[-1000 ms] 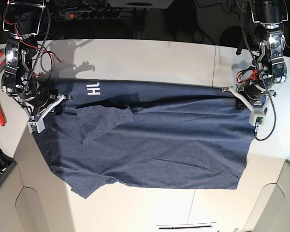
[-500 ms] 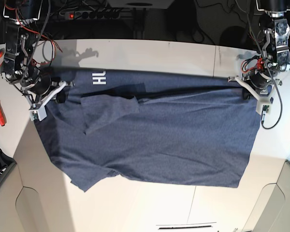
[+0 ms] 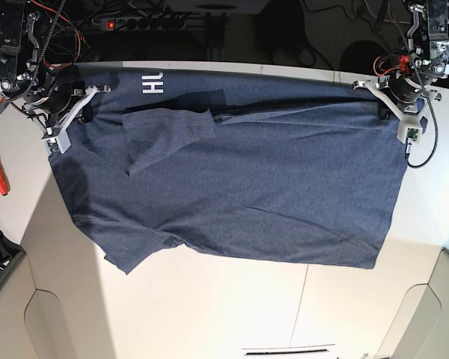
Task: Layout the t-shirt on the table in an organized manner, then fold the t-shirt properly
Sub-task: 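Lift the shirt edge with both grippers and pull it toward the robot, then slide both grippers along the shirt sides to grasp the hem corners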
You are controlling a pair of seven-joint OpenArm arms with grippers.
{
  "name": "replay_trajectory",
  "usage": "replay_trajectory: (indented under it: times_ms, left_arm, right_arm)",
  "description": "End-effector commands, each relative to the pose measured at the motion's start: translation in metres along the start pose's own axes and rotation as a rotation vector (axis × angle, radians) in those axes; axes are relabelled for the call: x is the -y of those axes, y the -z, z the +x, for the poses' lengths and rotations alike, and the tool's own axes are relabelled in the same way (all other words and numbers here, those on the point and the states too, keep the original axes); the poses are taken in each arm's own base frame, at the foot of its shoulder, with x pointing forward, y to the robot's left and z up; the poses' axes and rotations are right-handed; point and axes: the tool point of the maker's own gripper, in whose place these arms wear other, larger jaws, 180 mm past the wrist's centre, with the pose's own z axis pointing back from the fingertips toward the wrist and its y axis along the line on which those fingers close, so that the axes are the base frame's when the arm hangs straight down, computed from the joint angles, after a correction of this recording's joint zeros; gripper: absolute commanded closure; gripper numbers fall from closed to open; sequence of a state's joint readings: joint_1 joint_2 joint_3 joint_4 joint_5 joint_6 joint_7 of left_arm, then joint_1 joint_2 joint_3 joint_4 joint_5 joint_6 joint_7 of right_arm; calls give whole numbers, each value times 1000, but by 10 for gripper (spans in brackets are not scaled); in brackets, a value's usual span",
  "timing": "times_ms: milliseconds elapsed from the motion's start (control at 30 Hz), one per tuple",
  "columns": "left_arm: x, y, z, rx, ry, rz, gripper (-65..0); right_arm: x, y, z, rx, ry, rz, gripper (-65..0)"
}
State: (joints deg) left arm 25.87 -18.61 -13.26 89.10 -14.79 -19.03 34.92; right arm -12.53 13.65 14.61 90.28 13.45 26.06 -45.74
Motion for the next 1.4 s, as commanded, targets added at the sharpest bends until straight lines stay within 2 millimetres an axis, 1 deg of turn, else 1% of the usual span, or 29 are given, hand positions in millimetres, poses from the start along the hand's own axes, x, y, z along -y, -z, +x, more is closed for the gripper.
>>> replay_trajectory:
  times_ms: [0,133,200,267,367,433,500,700,800,867,900,933,967,1000,1033,1067,1100,1167,1200,1233,1300,1367]
  left_arm:
    - [-3,-6,-49,-200,12,20,0]
    - [4,-7,-59,-224,-1,4,0]
    - [8,-6,-60,-222,-11,-3,0]
    - [10,-5,-56,-204,-15,-7,0]
    - [12,-6,-41,-148,-15,-13,0]
    - [14,-10,-25,-106,1,-12,0]
    - [16,-15,-5,-51,22,-11,0]
    - [25,-39,68,158,86,-6,0]
    - [24,-44,103,244,101,6,0]
    - [21,-45,121,278,110,20,0]
    - [19,-45,127,289,118,32,0]
    - [17,-45,133,299,125,41,0]
    - [15,-45,138,306,132,52,0]
    - [13,-46,142,310,137,60,0]
    - [12,-46,145,314,139,64,0]
    - [12,-46,147,313,139,66,-30]
    - [12,-46,148,316,139,65,-90]
    - [12,-46,148,317,139,65,-189]
    - [12,-46,148,316,139,65,-214]
    - [12,-46,148,315,140,65,-220]
    - [12,-46,148,315,141,67,-220]
    - [12,-46,148,315,141,66,-220]
  right_arm:
    - [9,-5,7,16,-12,-27,0]
    - [10,-5,7,15,-14,-30,0]
    - [10,-5,8,17,-14,-30,0]
    - [9,-5,9,22,-14,-29,0]
    - [9,-5,16,44,-9,-24,0]
    - [5,-9,28,81,0,-7,0]
    - [0,-16,44,130,-7,4,0]
    - [-6,-46,104,299,-78,-14,0]
    - [-4,-56,135,385,-95,-25,0]
    - [1,-63,158,444,-108,-51,0]
    - [6,-67,170,473,-122,-84,0]
    - [15,-71,182,502,-133,-131,-69]
    - [25,-75,194,532,-142,-184,-172]
    - [36,-78,204,555,-130,-236,-260]
    - [49,-79,213,570,-96,-280,-313]
    - [61,-78,220,570,-58,-306,-325]
    - [72,-71,224,553,-38,-315,-325]
    - [98,-51,226,487,9,-320,-325]
    - [109,-38,225,449,44,-304,-326]
    - [118,-25,223,412,80,-274,-333]
    - [128,-1,218,345,158,-180,-345]
    - [130,18,214,305,224,-82,-345]
